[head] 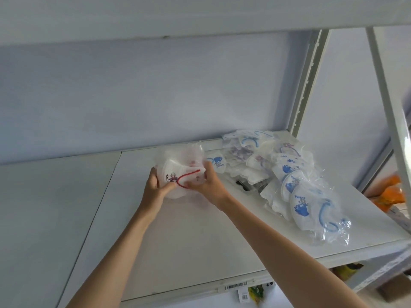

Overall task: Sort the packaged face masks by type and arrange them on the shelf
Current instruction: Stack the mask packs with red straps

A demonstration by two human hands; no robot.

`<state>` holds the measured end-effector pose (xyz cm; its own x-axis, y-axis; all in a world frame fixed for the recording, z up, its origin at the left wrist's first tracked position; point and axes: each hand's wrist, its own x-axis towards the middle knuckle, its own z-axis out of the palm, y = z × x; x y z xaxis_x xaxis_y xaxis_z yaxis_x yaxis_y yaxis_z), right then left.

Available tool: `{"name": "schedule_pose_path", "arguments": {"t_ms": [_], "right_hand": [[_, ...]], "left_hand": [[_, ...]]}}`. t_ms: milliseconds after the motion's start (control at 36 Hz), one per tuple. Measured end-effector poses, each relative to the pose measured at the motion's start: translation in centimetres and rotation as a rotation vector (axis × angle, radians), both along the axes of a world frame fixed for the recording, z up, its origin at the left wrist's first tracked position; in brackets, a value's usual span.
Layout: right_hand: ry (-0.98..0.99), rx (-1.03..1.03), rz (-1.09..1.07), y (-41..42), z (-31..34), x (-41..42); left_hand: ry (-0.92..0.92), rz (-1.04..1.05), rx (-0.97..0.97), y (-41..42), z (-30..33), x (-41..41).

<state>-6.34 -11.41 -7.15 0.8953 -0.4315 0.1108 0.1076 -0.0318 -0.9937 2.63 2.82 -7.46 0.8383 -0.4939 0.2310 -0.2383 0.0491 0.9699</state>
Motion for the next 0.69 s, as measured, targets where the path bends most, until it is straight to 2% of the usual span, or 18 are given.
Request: {"name": "schedule_pose_path", "arguments": {"t_ms": [83, 222, 306, 500, 583, 694], "right_hand": [[-0.028, 0.063, 0.002, 0.4, 0.7, 0.5], [-0.057, -0.002, -0.059, 0.8, 0.6, 1.2], [-0.084, -0.039, -0.047, 0.6, 0.3, 0.9], [0.025, -0.151, 0.023, -0.2, -0.9, 0.7], [-0.002, -0.129, -0.022, -0.1, 0.0, 1.2], [-0.017, -0.303, -0.093, 0.3, -0.1, 1.5]], "left_hand": [[0.008, 0.055, -0.031, -1.0, 0.7, 0.2], [-0.005, 0.128, -0.080, -2.0, 0.8, 0.0], [-0.032, 0.107, -0.079, -1.7, 0.3, 0.2], [-0.032, 0.045, -0.043, -0.8, -0.7, 0.0], [-0.030, 0.056, -0.059, -0.9, 0.0, 0.0], [-0.038, 0.057, -0.029, -0.4, -0.2, 0.4]]}}
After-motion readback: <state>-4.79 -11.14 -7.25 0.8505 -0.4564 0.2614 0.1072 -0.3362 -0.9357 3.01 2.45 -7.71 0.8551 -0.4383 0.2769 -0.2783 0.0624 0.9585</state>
